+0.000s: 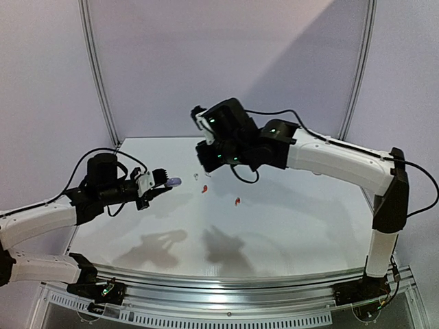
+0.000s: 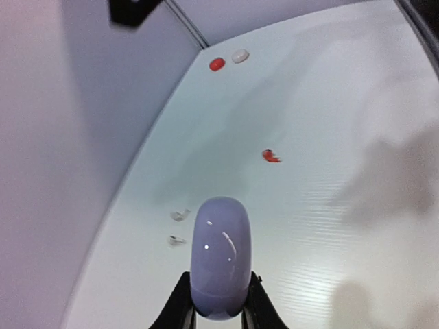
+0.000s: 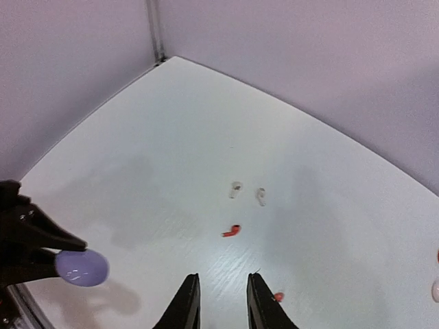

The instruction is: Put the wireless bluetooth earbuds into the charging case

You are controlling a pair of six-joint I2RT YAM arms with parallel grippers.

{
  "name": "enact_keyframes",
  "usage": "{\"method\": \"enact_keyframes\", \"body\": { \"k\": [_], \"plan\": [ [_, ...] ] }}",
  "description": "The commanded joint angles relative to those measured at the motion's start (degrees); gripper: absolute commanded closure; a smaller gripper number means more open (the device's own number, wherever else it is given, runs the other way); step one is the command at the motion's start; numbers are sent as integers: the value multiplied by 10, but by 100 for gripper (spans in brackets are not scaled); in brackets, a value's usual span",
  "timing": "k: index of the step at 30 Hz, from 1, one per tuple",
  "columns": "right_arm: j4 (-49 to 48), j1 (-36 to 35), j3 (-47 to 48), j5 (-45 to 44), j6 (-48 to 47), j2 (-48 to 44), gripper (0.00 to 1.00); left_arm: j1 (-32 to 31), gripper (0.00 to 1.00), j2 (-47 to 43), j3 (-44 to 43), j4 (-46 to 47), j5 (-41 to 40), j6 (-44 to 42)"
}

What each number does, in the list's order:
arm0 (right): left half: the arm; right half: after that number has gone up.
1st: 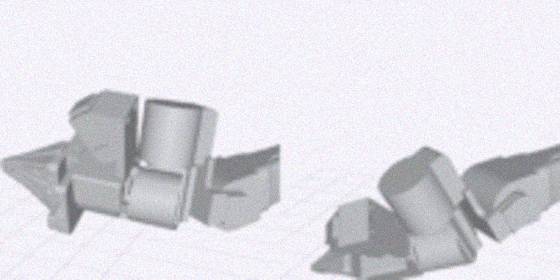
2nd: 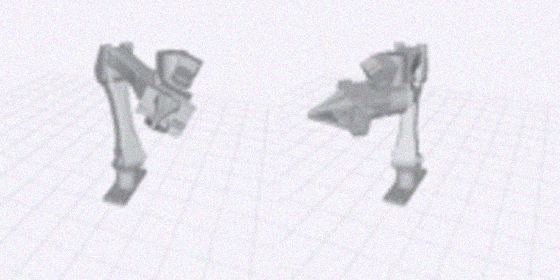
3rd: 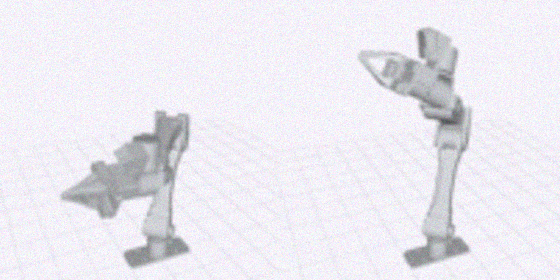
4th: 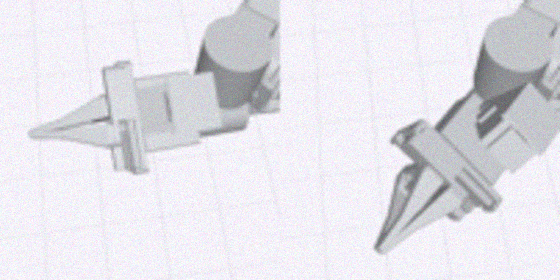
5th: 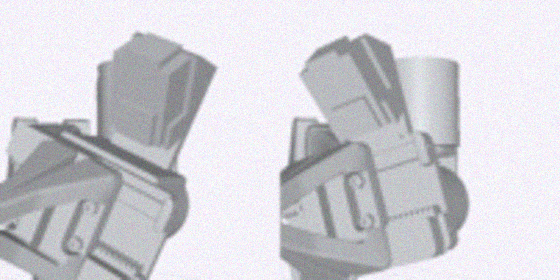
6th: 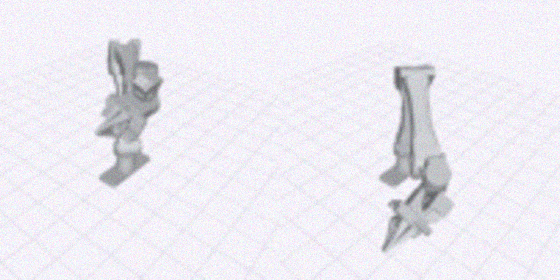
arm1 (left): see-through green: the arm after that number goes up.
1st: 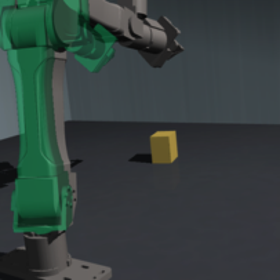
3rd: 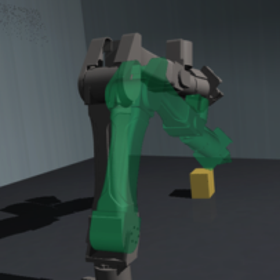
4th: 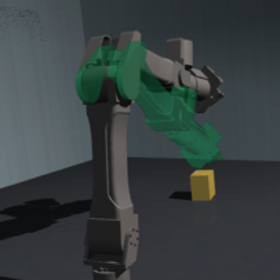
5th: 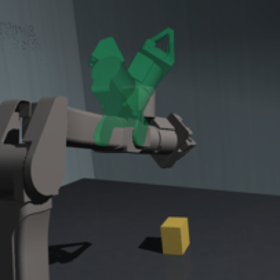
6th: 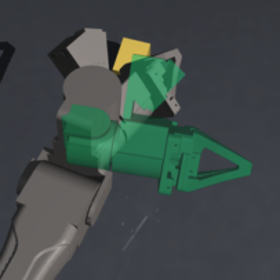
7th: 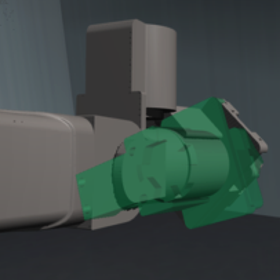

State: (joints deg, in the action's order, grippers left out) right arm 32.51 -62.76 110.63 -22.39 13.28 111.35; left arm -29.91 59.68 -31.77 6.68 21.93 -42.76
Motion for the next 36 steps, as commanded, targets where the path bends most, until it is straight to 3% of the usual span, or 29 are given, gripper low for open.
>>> {"method": "enact_keyframes", "body": {
  "k": [1,4,6,13,18,22,31,36],
  "plan": [
    [15,62,-90,-78,102,-91,74,14,100,48,-71,-183,53,262],
    [37,96,-157,-98,170,-132,67,49,100,98,-123,-214,116,364],
    [65,109,-202,-123,201,-159,56,87,100,149,-158,-230,166,445],
    [143,133,-333,-146,315,-260,2,163,100,298,-233,-314,198,556],
    [166,137,-411,-152,402,-318,1,194,100,409,-283,-360,253,569],
    [164,137,-454,-139,439,-360,1,198,100,457,-282,-329,274,577],
    [136,137,-451,-99,445,-356,1,228,99,526,-273,-273,290,630],
    [154,137,-418,-88,437,-312,1,231,65,537,-250,-272,258,660]
  ]
}}
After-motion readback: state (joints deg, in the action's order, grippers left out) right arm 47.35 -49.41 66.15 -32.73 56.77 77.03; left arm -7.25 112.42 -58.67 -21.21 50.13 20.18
